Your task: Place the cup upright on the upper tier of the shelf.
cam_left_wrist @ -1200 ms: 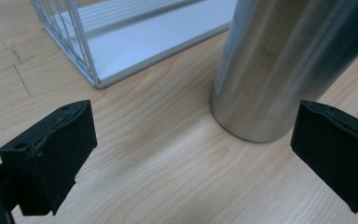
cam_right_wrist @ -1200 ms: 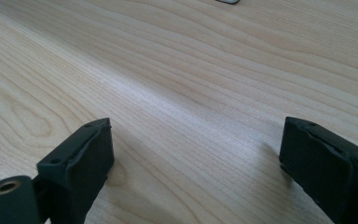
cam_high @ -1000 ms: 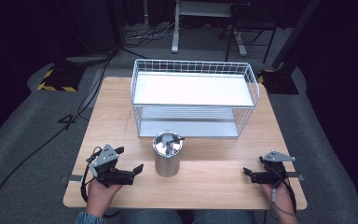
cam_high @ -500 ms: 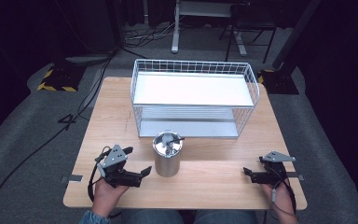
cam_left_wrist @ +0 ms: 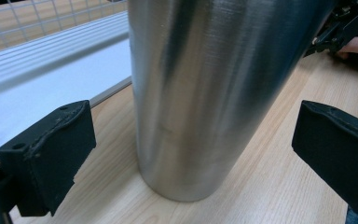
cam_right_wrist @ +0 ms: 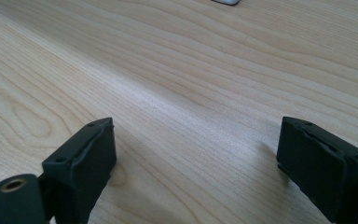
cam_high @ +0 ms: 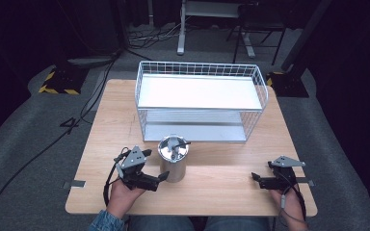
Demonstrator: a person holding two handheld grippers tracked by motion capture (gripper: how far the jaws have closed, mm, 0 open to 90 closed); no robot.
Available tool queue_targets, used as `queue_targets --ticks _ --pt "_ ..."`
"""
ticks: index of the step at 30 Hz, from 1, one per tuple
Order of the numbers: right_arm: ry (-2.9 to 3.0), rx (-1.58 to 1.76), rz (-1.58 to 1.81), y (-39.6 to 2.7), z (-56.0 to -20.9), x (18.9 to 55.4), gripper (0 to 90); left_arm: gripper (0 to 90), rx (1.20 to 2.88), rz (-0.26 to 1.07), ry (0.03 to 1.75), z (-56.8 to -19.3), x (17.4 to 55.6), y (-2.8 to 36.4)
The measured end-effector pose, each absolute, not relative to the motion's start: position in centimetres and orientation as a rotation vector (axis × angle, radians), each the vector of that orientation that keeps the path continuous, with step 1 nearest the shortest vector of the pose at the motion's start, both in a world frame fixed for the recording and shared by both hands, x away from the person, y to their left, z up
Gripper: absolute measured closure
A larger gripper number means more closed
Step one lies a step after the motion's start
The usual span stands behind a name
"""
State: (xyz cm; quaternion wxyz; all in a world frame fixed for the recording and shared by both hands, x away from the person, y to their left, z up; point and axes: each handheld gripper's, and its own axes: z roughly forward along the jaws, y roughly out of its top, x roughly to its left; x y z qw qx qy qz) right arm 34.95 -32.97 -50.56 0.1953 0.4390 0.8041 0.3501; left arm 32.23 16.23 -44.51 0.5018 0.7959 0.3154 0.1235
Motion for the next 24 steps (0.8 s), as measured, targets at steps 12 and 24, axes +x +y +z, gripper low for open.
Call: queue_targets --ticks 12,24 --pt "2.252 1.226 0.98 -32.9 -50.5 34.9 12.4 0.0 1.979 0.283 0.72 -45.4 33.6 13.7" --pt "2.247 1.214 0.975 -32.9 -50.5 34.8 13.4 0.0 1.966 0.292 0.737 -45.9 34.8 12.1"
